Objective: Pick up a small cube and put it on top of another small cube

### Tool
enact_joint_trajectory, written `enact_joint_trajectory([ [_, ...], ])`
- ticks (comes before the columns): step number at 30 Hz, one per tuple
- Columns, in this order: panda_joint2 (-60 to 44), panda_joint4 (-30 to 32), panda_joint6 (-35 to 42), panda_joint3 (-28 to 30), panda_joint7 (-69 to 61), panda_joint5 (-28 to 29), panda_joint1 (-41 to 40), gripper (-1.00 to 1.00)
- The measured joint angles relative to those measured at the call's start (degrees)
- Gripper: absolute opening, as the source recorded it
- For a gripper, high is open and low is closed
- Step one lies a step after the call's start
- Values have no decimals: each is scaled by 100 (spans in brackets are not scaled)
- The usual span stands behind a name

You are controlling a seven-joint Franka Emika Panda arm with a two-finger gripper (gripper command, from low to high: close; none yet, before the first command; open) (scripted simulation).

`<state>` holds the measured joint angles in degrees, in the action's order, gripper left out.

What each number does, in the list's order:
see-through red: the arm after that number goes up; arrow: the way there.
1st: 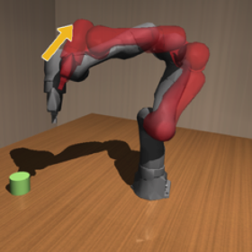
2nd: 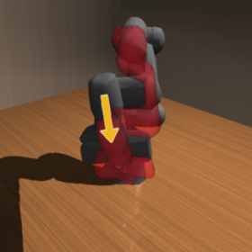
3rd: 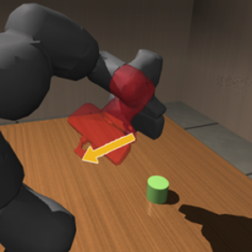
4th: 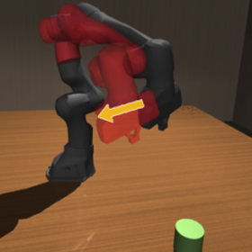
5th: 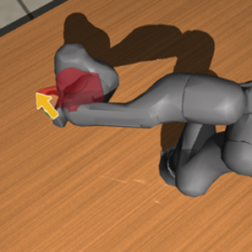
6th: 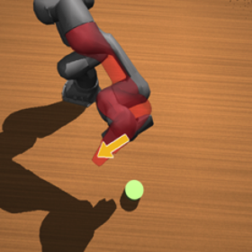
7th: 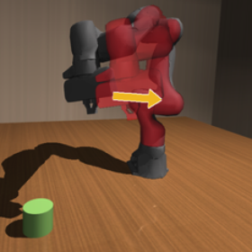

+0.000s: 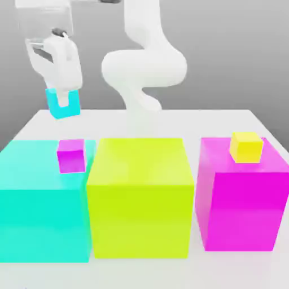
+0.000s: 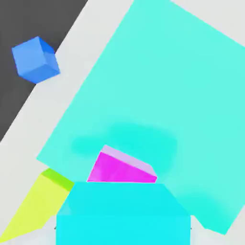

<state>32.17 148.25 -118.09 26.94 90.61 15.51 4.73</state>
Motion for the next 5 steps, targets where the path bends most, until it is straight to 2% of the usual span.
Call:
enact_joint_trajectory([
  [1, -91, 152, -242, 45, -1, 26, -2, -100],
  [2, -171, 279, -447, 82, -5, 45, -8, 100],
  [5, -171, 279, -447, 82, -5, 45, -8, 100],
])
